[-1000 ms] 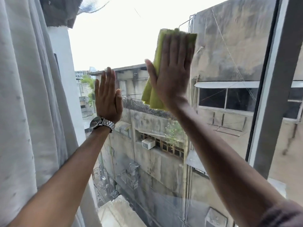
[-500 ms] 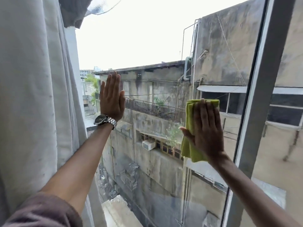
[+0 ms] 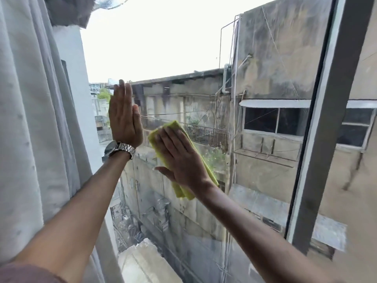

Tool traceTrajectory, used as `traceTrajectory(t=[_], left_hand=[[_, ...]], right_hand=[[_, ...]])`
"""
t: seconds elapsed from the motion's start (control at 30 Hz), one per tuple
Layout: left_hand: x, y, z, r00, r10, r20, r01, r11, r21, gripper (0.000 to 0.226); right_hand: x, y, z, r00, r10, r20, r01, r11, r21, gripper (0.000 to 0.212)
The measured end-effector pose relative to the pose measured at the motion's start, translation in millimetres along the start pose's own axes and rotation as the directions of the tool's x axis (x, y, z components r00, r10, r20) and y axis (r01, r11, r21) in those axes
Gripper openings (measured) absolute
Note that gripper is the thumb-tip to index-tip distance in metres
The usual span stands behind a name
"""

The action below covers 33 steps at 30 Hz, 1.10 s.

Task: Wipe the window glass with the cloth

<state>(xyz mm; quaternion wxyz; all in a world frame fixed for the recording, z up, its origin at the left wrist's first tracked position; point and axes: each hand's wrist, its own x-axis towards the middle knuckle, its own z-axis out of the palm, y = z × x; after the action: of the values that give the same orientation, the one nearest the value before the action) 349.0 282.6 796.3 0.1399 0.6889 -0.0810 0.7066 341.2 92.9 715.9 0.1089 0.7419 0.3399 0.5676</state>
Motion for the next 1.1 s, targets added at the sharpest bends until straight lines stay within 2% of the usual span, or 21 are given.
traceTrajectory(t=[0.13,0.23,0.4,0.6,0.67,0.8,0.9,1.0,1.1], left_hand=[[1,2,0,1.0,0.016,0.0,-0.016,1.0,0.007,0.052],[0,1,1,1.0,0.015,-0.011,-0.015,1.0,0.008,0.052],[1,-2,3,1.0,0.015,-0.014,-0.015,1.0,0.002,0.052],[-1,-5,7,1.0,0.016,0.002,-0.016,1.0,0.0,0.052],[-2,-5,8,1.0,0.013,0.003,-0.013,1.0,-0.001,0.051],[-2,-3,7,1.0,0.016,-0.001,-0.016,1.0,-0.013,0.05],[-1,-1,4,1.0,0.015,0.008,-0.015,1.0,-0.006,0.05],[-3,2,2,1.0,0.011,0.003,-0.011,1.0,-0.01,0.05],[-2,3,2,1.0,0.01,0.002,-0.01,1.0,-0.026,0.051]], right_hand=[[-124,29,-3,0.997,-0.035,0.063,0.043,0.992,-0.122,0.084],[-152,83,-22,0.997,0.067,0.025,-0.062,0.986,-0.157,0.081],[-50,133,-49,0.92,0.355,-0.166,-0.372,0.924,-0.085,0.086],[79,113,-51,0.808,0.505,-0.304,-0.53,0.848,0.001,0.098],[94,88,-43,0.817,0.497,-0.293,-0.509,0.86,0.041,0.099],[72,33,-15,0.929,0.295,-0.224,-0.284,0.956,0.079,0.089],[31,11,-1,0.965,0.199,-0.171,-0.186,0.979,0.086,0.083],[-14,20,-1,0.978,0.157,-0.14,-0.152,0.987,0.041,0.084],[-49,50,-11,0.969,0.205,-0.137,-0.212,0.977,-0.035,0.088]])
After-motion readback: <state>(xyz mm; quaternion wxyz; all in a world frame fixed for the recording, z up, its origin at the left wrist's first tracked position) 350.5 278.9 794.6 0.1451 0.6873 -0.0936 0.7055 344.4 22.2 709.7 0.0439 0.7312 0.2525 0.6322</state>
